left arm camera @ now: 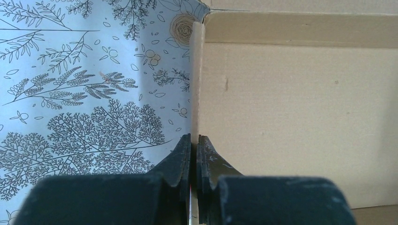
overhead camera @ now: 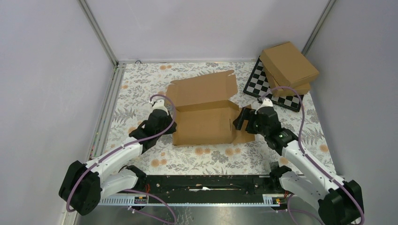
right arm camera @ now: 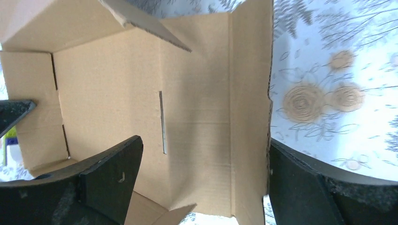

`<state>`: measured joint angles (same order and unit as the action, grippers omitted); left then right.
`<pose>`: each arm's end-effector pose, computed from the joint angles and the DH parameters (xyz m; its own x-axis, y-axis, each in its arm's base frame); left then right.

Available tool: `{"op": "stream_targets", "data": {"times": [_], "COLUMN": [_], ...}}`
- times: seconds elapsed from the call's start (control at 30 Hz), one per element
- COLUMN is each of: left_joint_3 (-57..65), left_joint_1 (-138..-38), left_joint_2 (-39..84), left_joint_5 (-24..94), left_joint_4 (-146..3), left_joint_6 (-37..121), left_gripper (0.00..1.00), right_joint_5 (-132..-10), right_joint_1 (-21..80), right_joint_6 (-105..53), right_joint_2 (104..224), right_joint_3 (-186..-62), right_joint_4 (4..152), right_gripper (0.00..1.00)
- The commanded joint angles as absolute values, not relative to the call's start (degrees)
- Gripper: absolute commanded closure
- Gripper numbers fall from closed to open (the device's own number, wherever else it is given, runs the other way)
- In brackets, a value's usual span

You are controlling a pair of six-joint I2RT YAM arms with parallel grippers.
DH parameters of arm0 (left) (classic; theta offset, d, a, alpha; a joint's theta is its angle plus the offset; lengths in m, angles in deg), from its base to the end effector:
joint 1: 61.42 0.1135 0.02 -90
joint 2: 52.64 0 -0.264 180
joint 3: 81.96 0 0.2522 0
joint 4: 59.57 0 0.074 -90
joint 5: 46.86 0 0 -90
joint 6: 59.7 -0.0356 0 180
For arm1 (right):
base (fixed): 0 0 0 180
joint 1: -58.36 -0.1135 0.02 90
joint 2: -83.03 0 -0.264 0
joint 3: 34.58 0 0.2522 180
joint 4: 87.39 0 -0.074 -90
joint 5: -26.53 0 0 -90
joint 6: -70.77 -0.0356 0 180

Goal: Fold the paper box

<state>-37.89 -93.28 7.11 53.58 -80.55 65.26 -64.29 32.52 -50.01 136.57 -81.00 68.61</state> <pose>0.1879 -0.1092 0.2083 -0.6423 -0.2643 -0.7194 0.0337 0.9280 -0.3710 0.1863 0.0908 0.2379 -0.6283 0.2643 -0.7317 -0.1459 0.8838 0.4445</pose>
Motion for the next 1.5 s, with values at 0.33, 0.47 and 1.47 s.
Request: {"op": "stream_targets", "data": {"times": [0.33,0.47,1.47], "left_joint_3": [-38.5,-39.6,-30.9], "left_joint_1": [-88.7,-87.7,-93.7], "left_joint_2": [5.4,3.8,15.3], "left_joint_5": [50.4,48.7,57.9], "left_joint_4": [-77.7,-77.2,-82.7], "left_joint_6": [66.4,66.3,64.1], "left_gripper": [1.0,1.0,1.0], "right_joint_5": [-71.2,-81.8,-66.2], "right_joint_1": [44.4,46.4,31.9], "right_joint_6": [-49.0,-49.9,-42.9], "right_joint_2": [133.2,135.6,148.6], "right_joint_3": [-83.4,-82.0,-91.8], "right_joint_4": [66.7,72.3,68.9], "right_gripper": [0.0,0.01,0.76]}}
